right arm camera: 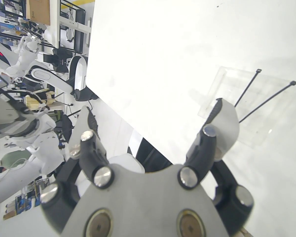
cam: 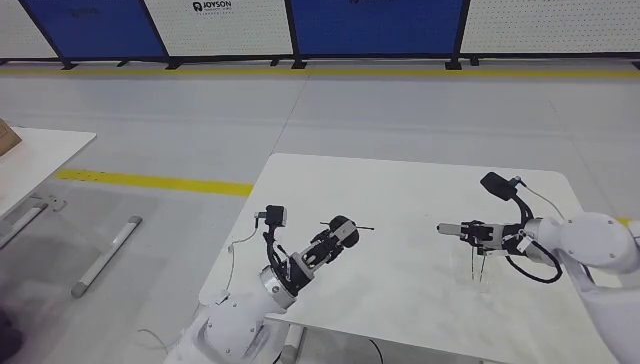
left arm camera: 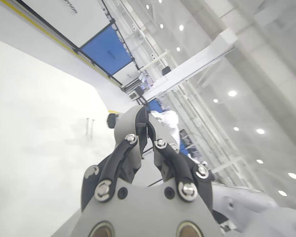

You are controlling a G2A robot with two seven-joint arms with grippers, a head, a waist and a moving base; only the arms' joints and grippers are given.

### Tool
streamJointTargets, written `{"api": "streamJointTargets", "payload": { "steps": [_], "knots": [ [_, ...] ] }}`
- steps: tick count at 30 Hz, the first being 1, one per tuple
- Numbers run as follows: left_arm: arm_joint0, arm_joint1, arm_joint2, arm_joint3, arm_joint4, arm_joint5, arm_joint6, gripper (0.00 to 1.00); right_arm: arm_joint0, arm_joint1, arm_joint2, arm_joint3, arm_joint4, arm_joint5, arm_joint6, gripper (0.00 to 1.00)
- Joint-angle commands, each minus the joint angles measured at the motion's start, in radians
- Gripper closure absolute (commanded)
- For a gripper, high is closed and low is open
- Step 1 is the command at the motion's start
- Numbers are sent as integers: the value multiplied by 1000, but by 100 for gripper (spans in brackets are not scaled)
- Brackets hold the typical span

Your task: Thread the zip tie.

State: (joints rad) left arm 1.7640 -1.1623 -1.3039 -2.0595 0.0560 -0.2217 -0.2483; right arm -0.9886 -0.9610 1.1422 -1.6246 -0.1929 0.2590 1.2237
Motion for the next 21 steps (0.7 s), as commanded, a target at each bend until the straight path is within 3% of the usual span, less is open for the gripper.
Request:
{"api": "streamJointTargets", "payload": {
  "steps": [1,6,9,11,15,21],
  "knots": [
    [-22,-5,44,51,24,13,13,100,0,0,0,0,0,0,0,0],
    [-67,-12,98,147,36,32,30,100,0,0,0,0,0,0,0,0],
    [-90,-15,115,176,57,50,47,100,0,0,0,0,0,0,0,0],
    [-101,-15,118,168,67,51,52,100,0,0,0,0,0,0,0,0],
    [-88,-12,102,88,85,28,71,100,0,0,0,0,0,0,0,0],
    [-27,-4,40,-114,121,-1,122,100,0,0,0,0,0,0,0,0]
  ]
}}
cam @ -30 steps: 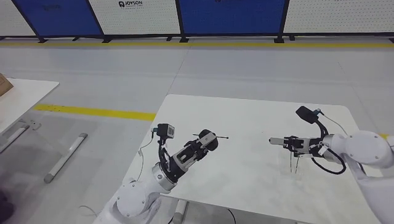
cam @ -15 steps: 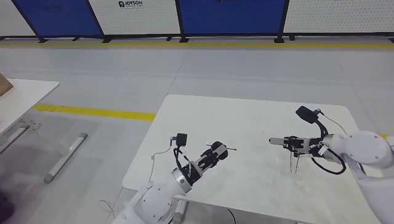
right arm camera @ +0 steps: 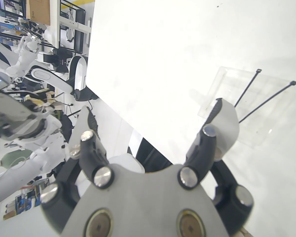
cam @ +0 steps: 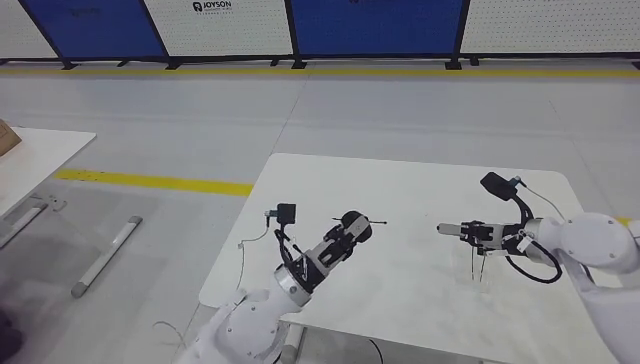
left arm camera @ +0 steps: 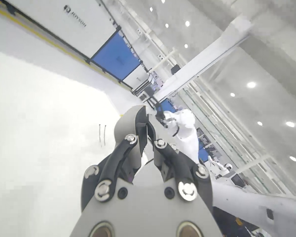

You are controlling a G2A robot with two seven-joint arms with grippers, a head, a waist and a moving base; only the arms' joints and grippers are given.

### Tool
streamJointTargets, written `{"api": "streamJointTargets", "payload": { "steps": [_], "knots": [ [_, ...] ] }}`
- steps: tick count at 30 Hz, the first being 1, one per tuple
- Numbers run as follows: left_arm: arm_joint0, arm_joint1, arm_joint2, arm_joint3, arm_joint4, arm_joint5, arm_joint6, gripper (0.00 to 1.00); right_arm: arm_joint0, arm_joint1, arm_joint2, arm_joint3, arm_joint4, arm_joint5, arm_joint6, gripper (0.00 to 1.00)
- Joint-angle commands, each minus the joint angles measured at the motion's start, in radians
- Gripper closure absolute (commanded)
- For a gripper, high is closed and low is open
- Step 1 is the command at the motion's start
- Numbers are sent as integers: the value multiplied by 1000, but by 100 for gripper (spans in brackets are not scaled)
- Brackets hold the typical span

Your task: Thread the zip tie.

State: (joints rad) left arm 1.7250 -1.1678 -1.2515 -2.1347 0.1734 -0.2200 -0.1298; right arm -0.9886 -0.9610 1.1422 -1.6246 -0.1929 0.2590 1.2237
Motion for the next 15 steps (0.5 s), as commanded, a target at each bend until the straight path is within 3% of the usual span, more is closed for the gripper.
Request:
{"api": "streamJointTargets", "payload": {
  "steps": [1,5,9,11,15],
  "knots": [
    [20,3,-22,-66,11,-4,4,100,0,0,0,0,0,0,0,0],
    [51,8,-52,-142,22,3,-10,100,0,0,0,0,0,0,0,0],
    [66,10,-67,-162,14,12,-22,100,0,0,0,0,0,0,0,0],
    [70,11,-68,-145,12,19,-33,100,0,0,0,0,0,0,0,0],
    [59,10,-43,-56,-7,39,-56,100,0,0,0,0,0,0,0,0]
  ]
}}
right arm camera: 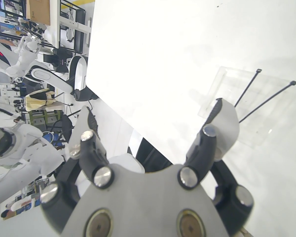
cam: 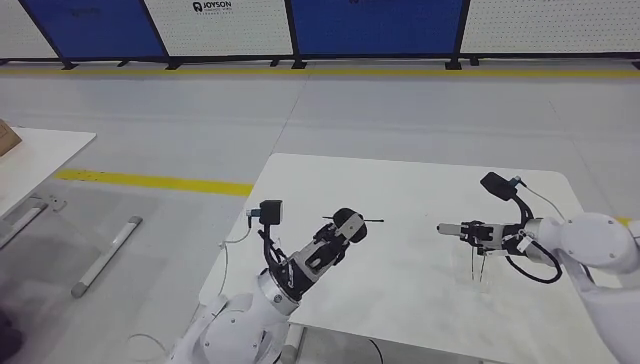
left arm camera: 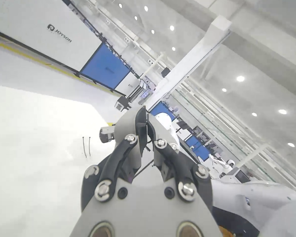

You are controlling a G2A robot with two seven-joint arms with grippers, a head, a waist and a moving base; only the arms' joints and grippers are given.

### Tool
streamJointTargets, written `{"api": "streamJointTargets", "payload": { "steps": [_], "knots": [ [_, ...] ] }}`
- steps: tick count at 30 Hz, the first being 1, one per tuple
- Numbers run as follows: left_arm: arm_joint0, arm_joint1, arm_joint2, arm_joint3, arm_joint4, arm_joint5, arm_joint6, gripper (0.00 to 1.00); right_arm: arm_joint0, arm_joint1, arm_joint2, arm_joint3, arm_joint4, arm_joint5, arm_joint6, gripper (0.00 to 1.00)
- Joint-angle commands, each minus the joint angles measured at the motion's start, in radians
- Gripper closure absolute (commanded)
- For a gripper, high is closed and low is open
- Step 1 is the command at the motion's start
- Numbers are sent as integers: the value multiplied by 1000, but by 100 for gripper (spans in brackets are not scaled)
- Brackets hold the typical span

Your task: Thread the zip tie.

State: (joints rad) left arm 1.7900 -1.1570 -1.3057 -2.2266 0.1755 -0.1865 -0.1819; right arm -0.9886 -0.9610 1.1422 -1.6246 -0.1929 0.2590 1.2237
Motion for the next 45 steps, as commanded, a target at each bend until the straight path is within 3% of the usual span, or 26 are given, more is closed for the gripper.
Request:
{"api": "streamJointTargets", "payload": {
  "steps": [1,4,8,14,16,18,24,28,30,34,39,43,45],
  "knots": [
    [-12,-2,20,61,-18,9,-8,100,0,0,0,0,0,0,0,0],
    [-43,-5,44,148,-22,19,-2,100,0,0,0,0,0,0,0,0],
    [-76,-12,73,229,-32,14,28,100,0,0,0,0,0,0,0,0],
    [-91,-15,92,260,-54,1,35,100,0,0,0,0,0,0,0,0],
    [-94,-14,86,233,-65,-4,29,100,0,0,0,0,0,0,0,0],
    [-87,-12,70,174,-67,-15,26,100,0,0,0,0,0,0,0,0],
    [-19,-2,13,5,-55,-58,22,100,0,0,0,0,0,0,0,0],
    [11,2,-12,-47,-45,-77,16,100,0,0,0,0,0,0,0,0],
    [19,3,-17,-48,-47,-76,11,100,0,0,0,0,0,0,0,0],
    [11,3,-2,12,-65,-42,-16,100,0,0,0,0,0,0,0,0],
    [-40,-4,71,141,-88,-15,-37,100,0,0,0,0,0,0,0,0],
    [-81,-12,119,223,-146,-11,-32,100,0,0,0,0,0,0,0,0],
    [-93,-15,136,245,-183,-45,-36,100,0,0,0,0,0,0,0,0]
  ]
}}
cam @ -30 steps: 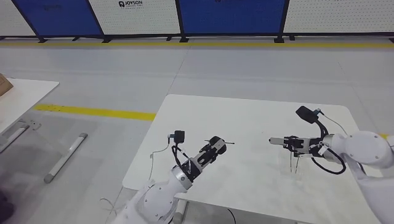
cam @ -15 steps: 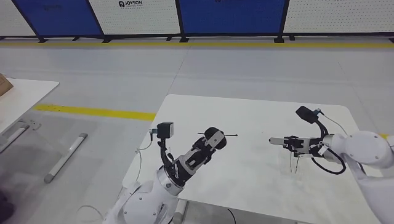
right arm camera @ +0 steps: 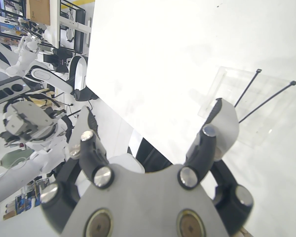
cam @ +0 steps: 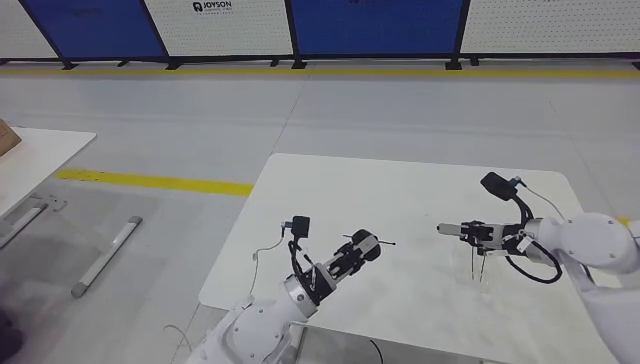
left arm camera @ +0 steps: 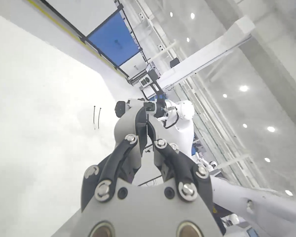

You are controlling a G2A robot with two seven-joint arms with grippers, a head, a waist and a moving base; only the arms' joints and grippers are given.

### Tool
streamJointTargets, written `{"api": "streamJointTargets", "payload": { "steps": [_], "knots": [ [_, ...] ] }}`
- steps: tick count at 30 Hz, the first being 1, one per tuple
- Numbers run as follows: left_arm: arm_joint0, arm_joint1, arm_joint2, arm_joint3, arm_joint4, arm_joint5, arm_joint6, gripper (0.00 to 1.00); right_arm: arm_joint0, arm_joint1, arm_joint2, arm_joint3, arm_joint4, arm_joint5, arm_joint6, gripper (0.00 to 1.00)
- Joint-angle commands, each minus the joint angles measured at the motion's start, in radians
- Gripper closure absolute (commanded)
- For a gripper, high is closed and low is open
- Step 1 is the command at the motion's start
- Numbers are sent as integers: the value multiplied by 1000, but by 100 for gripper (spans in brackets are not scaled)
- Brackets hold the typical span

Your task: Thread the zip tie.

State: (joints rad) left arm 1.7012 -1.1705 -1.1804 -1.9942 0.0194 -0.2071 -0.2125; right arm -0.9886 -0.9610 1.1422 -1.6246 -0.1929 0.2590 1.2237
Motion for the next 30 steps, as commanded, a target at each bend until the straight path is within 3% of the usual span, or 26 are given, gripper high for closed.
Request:
{"api": "streamJointTargets", "payload": {
  "steps": [1,17,20,24,30],
  "knots": [
    [-4,-2,15,18,-48,-36,-11,100,0,0,0,0,0,0,0,0],
    [-4,-2,15,18,-48,-36,-11,100,-4,0,0,-3,-5,-8,-12,0],
    [-4,-2,15,18,-48,-36,-11,100,-2,9,-2,-17,-90,-28,16,0],
    [-4,-2,15,18,-48,-36,-11,100,57,19,-13,-17,-218,-11,100,0],
    [-4,-2,15,18,-48,-36,-11,100,97,18,-25,-12,-246,-12,126,0]
  ]
}}
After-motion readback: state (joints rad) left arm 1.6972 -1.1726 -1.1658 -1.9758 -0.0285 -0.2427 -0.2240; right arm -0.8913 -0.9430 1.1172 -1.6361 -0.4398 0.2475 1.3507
